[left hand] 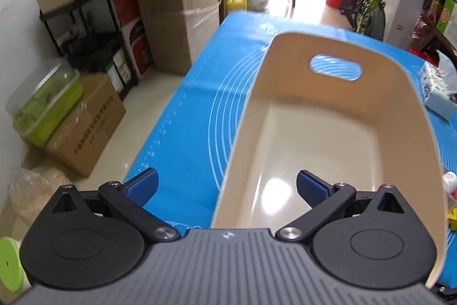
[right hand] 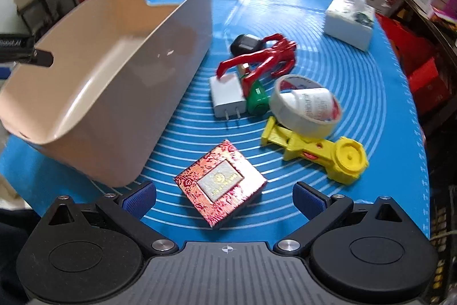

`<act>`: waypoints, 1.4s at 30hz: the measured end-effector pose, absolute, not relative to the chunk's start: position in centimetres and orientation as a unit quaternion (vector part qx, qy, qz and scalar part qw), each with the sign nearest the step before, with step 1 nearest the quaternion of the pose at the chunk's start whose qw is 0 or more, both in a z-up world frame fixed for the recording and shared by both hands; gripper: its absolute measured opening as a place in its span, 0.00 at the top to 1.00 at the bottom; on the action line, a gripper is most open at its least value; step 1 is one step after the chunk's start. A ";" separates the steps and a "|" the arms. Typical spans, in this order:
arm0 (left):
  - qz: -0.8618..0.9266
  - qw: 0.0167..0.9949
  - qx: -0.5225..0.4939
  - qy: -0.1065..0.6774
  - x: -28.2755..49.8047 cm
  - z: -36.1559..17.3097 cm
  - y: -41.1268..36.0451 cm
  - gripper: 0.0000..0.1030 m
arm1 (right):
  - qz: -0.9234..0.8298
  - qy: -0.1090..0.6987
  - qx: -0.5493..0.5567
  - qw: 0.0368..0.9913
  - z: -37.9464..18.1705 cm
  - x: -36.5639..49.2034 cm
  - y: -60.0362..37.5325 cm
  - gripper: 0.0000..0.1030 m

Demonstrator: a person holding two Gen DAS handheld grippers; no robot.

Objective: Organize rigid objects
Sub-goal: 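Move the left tool to the basket rim while the right tool approaches the red gift box, then grasp the red patterned gift box with the right gripper and lift it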

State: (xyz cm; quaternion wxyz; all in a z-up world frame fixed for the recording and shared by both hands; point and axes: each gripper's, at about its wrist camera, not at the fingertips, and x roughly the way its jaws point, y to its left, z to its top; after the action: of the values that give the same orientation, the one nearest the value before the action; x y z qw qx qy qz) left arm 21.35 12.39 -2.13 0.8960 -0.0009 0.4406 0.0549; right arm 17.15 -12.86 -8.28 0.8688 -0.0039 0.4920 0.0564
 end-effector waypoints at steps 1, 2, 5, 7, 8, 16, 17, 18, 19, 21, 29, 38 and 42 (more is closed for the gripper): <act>0.056 0.893 -0.012 0.447 21.5 -2.5 12.9 0.16 | 0.059 0.495 -0.012 0.867 -8.5 17.4 -12.6 0.02; 0.055 0.888 -0.023 0.456 21.8 -2.8 13.3 0.22 | 0.062 0.499 -0.022 0.864 -8.8 17.7 -12.3 0.02; 0.051 0.881 -0.043 0.469 22.2 -3.4 13.9 0.26 | 0.066 0.506 -0.056 0.858 -9.5 18.4 -11.6 0.02; 0.048 0.882 -0.043 0.467 22.4 -3.1 13.9 0.29 | 0.065 0.507 -0.073 0.856 -10.0 18.8 -11.5 0.02; 0.044 0.883 -0.042 0.465 22.4 -3.0 13.8 0.30 | 0.065 0.509 -0.079 0.855 -10.2 19.0 -11.4 0.02; 0.030 0.875 -0.023 0.482 23.3 -3.3 13.2 0.80 | 0.060 0.509 -0.101 0.853 -10.8 20.2 -11.0 0.07; 0.030 0.875 -0.021 0.483 23.3 -3.4 13.1 0.80 | 0.061 0.509 -0.105 0.852 -10.8 20.2 -10.8 0.08; 0.029 0.875 -0.021 0.482 23.3 -3.3 13.1 0.81 | 0.061 0.508 -0.111 0.852 -10.9 20.2 -10.6 0.09; 0.028 0.876 -0.021 0.481 23.2 -3.3 13.1 0.82 | 0.061 0.507 -0.115 0.852 -10.9 20.2 -10.4 0.11; 0.023 0.877 -0.023 0.479 23.1 -3.2 13.2 0.90 | 0.065 0.506 -0.121 0.851 -10.9 20.2 -10.2 0.15; 0.022 0.877 -0.036 0.478 23.2 -3.3 13.2 0.90 | 0.075 0.503 -0.103 0.855 -10.7 19.7 -10.2 0.32; 0.021 0.877 -0.038 0.479 23.2 -3.5 13.2 0.90 | 0.039 0.489 -0.057 0.869 -9.8 19.1 -11.7 0.39; 0.020 0.877 -0.036 0.478 23.2 -3.5 13.2 0.90 | 0.024 0.470 -0.047 0.881 -8.8 18.8 -12.3 0.39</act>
State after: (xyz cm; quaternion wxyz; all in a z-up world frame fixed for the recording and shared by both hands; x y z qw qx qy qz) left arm 23.20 13.20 -3.47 0.8773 -0.0360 0.4782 0.0201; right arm 18.79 -12.27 -8.85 0.8811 -0.0472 0.4700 0.0241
